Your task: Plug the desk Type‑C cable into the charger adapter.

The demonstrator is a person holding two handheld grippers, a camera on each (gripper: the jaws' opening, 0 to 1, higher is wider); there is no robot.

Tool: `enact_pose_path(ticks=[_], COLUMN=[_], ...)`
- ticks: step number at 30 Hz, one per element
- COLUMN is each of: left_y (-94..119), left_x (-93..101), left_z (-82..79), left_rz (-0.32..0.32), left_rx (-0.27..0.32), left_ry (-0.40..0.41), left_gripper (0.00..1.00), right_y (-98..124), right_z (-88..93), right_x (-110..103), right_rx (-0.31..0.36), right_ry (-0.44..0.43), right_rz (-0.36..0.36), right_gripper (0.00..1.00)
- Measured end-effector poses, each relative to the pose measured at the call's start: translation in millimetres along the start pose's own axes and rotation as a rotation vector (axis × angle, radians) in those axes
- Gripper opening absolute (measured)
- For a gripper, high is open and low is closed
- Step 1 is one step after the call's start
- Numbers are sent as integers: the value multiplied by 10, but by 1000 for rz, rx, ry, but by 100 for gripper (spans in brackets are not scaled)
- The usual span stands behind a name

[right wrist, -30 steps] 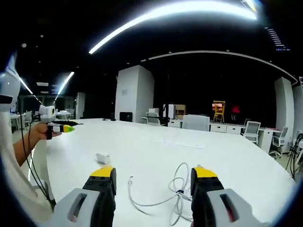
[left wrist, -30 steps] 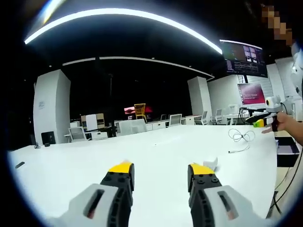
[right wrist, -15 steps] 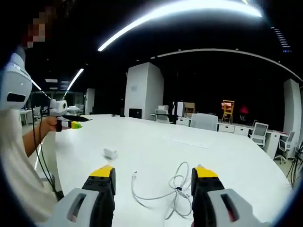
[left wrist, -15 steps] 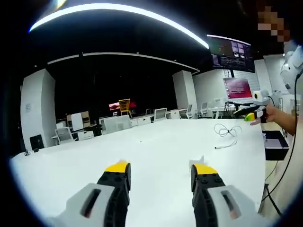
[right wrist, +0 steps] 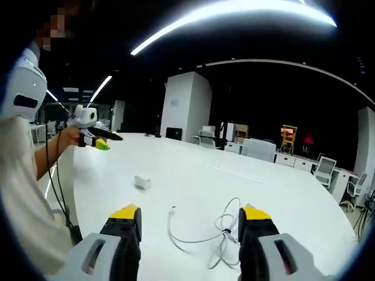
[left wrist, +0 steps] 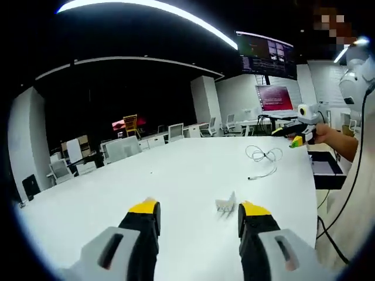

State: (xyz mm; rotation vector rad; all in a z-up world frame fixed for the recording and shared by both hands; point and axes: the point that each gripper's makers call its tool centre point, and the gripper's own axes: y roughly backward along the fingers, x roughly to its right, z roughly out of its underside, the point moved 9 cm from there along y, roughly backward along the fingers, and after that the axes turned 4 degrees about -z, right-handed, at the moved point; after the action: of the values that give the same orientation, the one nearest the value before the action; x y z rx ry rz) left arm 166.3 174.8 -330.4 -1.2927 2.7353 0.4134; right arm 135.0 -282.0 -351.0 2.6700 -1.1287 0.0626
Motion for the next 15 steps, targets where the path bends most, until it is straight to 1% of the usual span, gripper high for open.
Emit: enact_pose_path(ticks=[2, 6, 12, 13, 15], left_y=[-51, -151, -331, -363, -434], left_x=[22, 38, 12, 15, 37], left_z=[6, -10, -85, -103, -116], left_rz=[26, 62, 102, 117, 155], left_rx=[-30, -62, -95, -97, -125], left_ry=[-10, -27, -25, -24, -21], left_gripper=[54, 54, 52, 53, 53], right_y=[1, 6, 39, 45, 57], right_z=[2, -3, 28, 37, 59], right_x=[-18, -56, -79, -83, -82], right_rx=[-3, -4, -11, -17, -24], right_ry=[2, 7, 3, 5, 3], right_rz=[-6, -12, -4, -1, 4], right_gripper=[68, 67, 67, 67, 67])
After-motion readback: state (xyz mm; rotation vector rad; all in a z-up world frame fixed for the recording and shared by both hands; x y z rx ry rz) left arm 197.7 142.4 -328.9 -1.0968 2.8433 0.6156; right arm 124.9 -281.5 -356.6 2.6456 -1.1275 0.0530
